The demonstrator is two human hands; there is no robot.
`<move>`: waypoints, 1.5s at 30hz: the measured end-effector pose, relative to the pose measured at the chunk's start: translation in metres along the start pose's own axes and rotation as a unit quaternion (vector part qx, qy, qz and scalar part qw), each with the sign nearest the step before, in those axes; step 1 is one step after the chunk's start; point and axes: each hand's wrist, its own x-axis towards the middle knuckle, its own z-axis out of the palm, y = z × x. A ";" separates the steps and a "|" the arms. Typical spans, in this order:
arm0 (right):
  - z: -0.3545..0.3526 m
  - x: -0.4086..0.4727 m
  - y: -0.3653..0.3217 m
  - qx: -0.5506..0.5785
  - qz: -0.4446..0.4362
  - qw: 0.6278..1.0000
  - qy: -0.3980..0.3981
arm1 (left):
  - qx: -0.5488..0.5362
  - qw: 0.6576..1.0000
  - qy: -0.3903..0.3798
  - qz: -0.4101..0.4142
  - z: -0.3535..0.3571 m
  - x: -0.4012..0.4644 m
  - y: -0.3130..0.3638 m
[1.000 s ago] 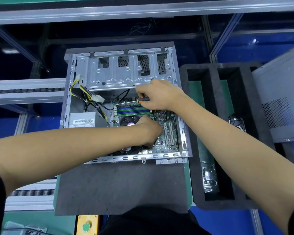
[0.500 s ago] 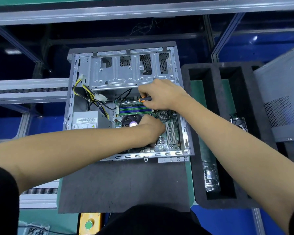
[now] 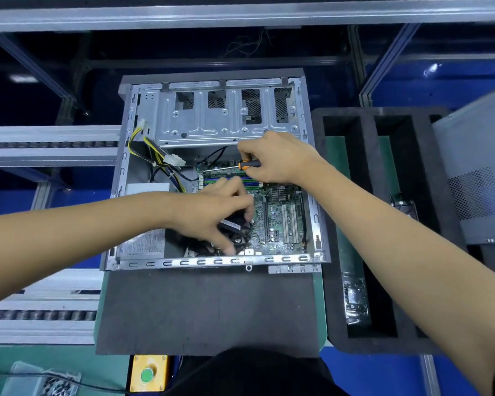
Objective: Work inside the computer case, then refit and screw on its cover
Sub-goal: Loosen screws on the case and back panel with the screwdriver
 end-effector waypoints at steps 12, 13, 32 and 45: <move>0.000 0.001 0.000 -0.008 0.009 1.000 -0.013 | 0.008 0.998 0.042 -0.035 0.015 -0.028 -0.015; 0.000 0.001 0.000 -0.008 0.009 1.000 -0.012 | -0.003 0.998 0.049 -0.030 0.012 -0.031 -0.016; 0.001 -0.001 0.001 -0.021 -0.021 0.999 -0.010 | -0.167 0.960 -0.222 0.029 -0.012 -0.023 -0.016; 0.030 -0.031 -0.091 0.469 0.074 0.869 -0.138 | -0.162 0.982 -0.100 -0.020 0.003 -0.053 -0.005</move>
